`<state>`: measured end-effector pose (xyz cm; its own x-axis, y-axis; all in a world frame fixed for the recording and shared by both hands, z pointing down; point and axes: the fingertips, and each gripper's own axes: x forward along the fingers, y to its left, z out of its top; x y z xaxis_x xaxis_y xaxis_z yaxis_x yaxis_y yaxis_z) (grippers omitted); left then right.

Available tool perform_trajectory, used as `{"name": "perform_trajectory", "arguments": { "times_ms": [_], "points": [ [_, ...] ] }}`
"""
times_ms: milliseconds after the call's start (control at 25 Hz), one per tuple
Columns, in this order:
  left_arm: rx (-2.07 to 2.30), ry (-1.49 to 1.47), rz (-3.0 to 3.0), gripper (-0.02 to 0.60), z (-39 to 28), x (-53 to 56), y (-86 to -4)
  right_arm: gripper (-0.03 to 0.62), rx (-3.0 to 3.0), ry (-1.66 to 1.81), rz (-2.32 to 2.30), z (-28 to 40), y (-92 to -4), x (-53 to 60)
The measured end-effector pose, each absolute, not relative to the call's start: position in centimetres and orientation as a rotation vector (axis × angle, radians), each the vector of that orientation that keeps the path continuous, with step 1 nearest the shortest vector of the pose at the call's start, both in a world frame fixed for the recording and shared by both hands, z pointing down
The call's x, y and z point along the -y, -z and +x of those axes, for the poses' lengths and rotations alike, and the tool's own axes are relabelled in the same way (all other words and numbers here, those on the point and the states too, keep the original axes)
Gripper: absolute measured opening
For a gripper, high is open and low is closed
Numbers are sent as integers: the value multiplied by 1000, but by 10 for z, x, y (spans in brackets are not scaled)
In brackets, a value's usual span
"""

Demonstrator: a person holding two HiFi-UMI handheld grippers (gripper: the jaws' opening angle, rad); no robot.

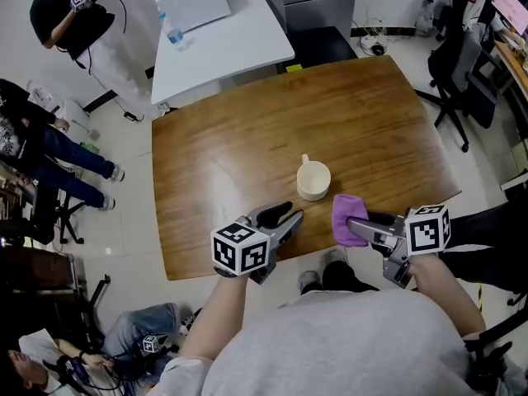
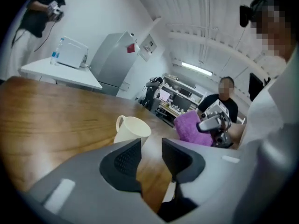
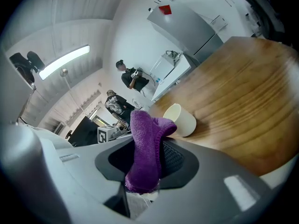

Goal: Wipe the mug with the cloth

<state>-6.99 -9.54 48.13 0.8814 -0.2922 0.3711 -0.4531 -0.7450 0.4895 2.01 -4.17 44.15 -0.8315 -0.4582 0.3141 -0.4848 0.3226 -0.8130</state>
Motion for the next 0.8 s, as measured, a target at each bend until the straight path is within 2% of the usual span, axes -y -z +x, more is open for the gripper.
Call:
{"name": "perform_trajectory", "arguments": {
  "times_ms": [200, 560, 800],
  "points": [
    [530, -554, 2635, 176, -62, 118, -491, 135, 2489, -1571, 908, 41, -453, 76],
    [496, -685, 2650, 161, -51, 143, -521, 135, 2466, -1511, 866, 60, -480, 131],
    [467, -673, 2623, 150, -46, 146, -521, 135, 2436, -1526, 837, 63, -504, 166]
  ]
}}
